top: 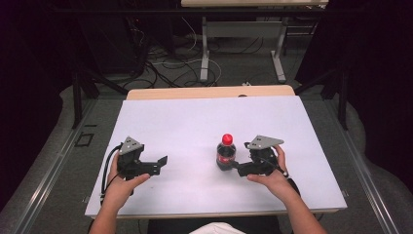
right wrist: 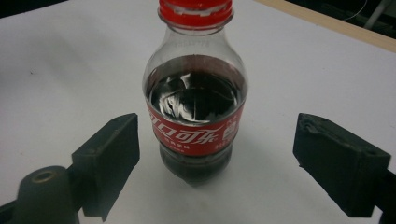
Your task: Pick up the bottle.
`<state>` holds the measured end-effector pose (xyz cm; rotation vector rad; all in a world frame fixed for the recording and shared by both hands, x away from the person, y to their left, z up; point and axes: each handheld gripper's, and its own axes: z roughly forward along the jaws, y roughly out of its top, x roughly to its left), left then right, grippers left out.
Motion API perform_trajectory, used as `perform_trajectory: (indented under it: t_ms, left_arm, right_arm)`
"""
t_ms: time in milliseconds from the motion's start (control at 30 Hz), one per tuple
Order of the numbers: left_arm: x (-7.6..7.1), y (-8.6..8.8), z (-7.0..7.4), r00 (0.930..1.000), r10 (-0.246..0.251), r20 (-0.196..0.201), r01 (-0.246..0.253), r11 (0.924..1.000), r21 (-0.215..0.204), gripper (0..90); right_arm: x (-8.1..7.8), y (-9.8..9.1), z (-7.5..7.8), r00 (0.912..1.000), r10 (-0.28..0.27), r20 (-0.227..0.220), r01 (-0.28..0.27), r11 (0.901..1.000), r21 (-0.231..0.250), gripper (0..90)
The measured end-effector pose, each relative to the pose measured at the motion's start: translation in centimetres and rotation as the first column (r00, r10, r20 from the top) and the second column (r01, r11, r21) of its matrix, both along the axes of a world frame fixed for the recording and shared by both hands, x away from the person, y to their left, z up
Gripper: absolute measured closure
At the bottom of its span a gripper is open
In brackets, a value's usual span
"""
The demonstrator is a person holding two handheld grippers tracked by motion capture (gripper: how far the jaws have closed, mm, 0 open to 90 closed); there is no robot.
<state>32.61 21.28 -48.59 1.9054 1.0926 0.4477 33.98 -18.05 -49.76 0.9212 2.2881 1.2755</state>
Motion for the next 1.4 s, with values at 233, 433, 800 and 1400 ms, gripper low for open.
perform_trajectory:
  t_ms: [233, 433, 800, 1400]
  left_arm:
    - [-0.1, 0.0, 0.0, 0.9999, 0.017, -0.002, -0.017, 0.9996, -0.021, 0.6]
    - [0.1, 0.4, -0.2, 0.9997, 0.02, -0.012, -0.021, 0.9997, -0.015, 0.6]
    - [0.1, 0.5, -0.4, 0.9993, 0.032, -0.018, -0.033, 0.9992, -0.021, 0.6]
    - [0.2, 0.1, -0.7, 0.9994, 0.029, -0.02, -0.029, 0.9995, -0.012, 0.6]
  right_arm:
    - [1.0, 1.4, -1.0, 0.9992, 0.026, -0.031, -0.026, 0.9995, -0.016, 14.7]
    - [2.0, 2.3, -1.6, 0.9982, 0.023, -0.055, -0.024, 0.9997, -0.008, 15.4]
    - [2.6, 2.8, -2.1, 0.9969, 0.043, -0.065, -0.042, 0.999, 0.012, 26.4]
    - [2.0, 2.8, -1.8, 0.9988, 0.028, -0.04, -0.028, 0.9996, -0.009, 29.4]
